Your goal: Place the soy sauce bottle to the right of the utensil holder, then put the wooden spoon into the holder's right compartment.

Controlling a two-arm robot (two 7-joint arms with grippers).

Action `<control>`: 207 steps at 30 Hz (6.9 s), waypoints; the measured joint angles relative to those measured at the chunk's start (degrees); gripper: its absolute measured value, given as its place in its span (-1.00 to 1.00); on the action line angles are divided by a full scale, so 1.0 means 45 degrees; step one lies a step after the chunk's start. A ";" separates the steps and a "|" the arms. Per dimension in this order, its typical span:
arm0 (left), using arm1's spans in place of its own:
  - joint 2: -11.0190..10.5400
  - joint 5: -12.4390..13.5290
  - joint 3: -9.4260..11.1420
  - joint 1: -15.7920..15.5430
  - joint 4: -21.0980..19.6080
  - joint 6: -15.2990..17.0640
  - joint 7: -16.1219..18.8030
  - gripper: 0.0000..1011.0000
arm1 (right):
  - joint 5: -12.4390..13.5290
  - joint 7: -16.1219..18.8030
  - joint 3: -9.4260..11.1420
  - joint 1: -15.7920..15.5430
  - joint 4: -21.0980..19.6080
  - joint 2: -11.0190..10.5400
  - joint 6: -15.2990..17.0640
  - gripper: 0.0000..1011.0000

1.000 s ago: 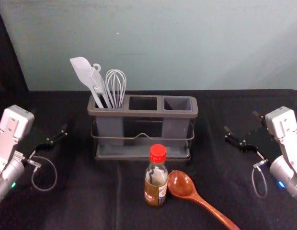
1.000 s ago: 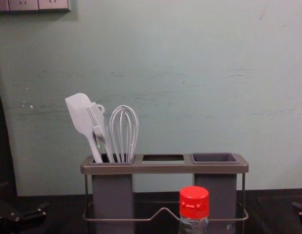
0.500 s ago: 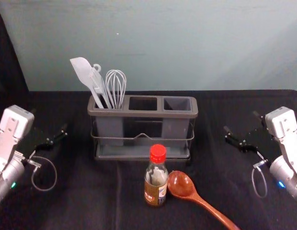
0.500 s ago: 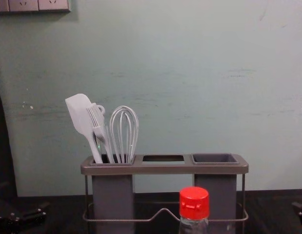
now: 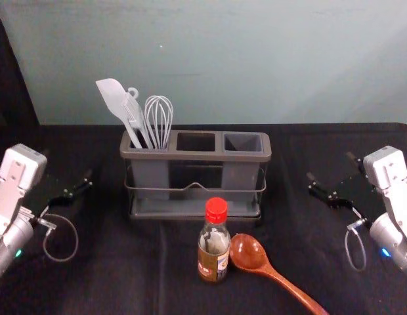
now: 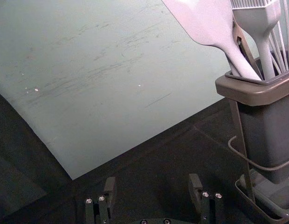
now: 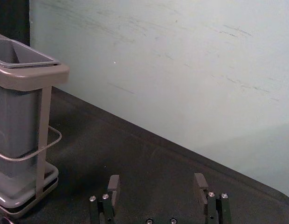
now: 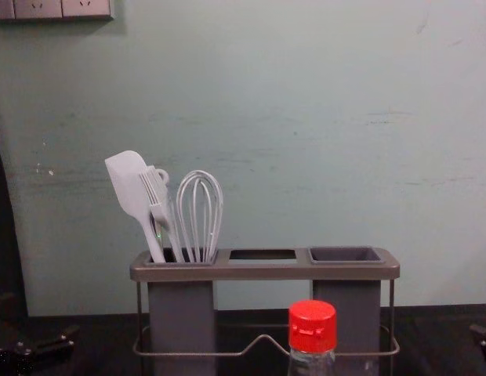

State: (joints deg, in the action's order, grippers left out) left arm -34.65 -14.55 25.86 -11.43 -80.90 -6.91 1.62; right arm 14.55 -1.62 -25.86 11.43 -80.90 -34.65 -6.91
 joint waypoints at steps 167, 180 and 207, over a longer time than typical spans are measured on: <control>0.0000 0.0000 -0.0001 0.0000 0.0000 0.0000 0.0000 1.00 | 0.4070 0.8104 0.0819 -0.2030 -0.4302 -0.0535 -0.0170 -0.24; 0.0000 -0.0001 0.0000 0.0001 0.0000 0.0000 0.0000 1.00 | 0.4717 0.7363 0.3325 -0.4134 -0.4906 -0.1566 -0.0769 -0.25; 0.0001 0.0000 0.0000 0.0000 0.0000 0.0000 0.0000 1.00 | 0.4171 0.7693 0.2728 0.0107 -0.0901 0.0099 0.0368 -0.25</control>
State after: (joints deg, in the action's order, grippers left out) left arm -34.64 -14.55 25.86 -11.43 -80.90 -6.91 1.62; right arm 33.32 33.00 -13.59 11.92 -84.96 -34.20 -5.25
